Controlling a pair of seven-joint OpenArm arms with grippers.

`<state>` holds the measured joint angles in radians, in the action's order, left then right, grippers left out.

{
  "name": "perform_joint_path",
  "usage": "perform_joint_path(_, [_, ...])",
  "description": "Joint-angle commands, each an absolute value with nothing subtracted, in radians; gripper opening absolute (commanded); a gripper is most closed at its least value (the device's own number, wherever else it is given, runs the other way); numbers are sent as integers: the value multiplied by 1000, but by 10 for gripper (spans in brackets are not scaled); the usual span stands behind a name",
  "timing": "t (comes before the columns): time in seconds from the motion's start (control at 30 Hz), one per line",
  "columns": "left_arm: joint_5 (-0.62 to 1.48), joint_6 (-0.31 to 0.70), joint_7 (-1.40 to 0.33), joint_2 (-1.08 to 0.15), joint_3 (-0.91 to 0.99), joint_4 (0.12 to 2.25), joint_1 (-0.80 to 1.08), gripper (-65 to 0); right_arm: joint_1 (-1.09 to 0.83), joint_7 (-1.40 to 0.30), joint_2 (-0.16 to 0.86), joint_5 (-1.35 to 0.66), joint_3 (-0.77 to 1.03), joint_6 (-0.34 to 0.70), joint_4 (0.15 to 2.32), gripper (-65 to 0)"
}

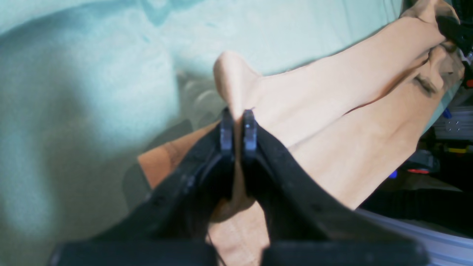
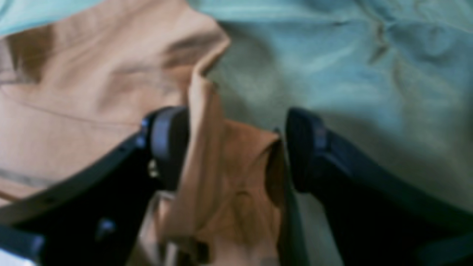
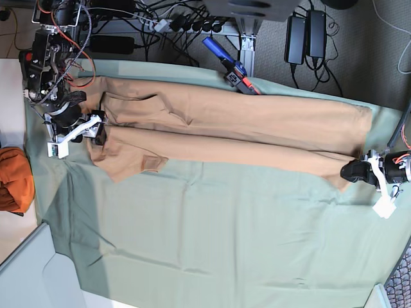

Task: Fold the T-shirt properly
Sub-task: 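Fold the shirt lengthwise again, carrying the held edge over with both grippers, then pull the collar end of the folded strip straight with the right gripper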

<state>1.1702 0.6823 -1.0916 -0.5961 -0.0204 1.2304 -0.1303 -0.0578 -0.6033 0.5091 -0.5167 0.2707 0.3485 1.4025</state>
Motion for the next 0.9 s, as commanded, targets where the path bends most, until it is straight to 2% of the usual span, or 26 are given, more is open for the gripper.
perform_joint_path(0.0, [1184,698,-1074,-615,-12,1246,-149,-650,-45,-580,528,-524,298,432,1425,-249])
perform_joint_path(0.23, [1185,698,-1074,-612,-12,1246,-149,-650,-23,-583,512,-579,426,433,1447,-249])
perform_joint_path(0.53, [1185,698,-1074,-612,-12,1246,-149,-650,111,-603,512,-582,345,434,1410,-249])
perform_joint_path(0.87, [1155,698,-1052,-612,-12,1246,-149,-650,29,-637,491,-599,339,434,1426,-249])
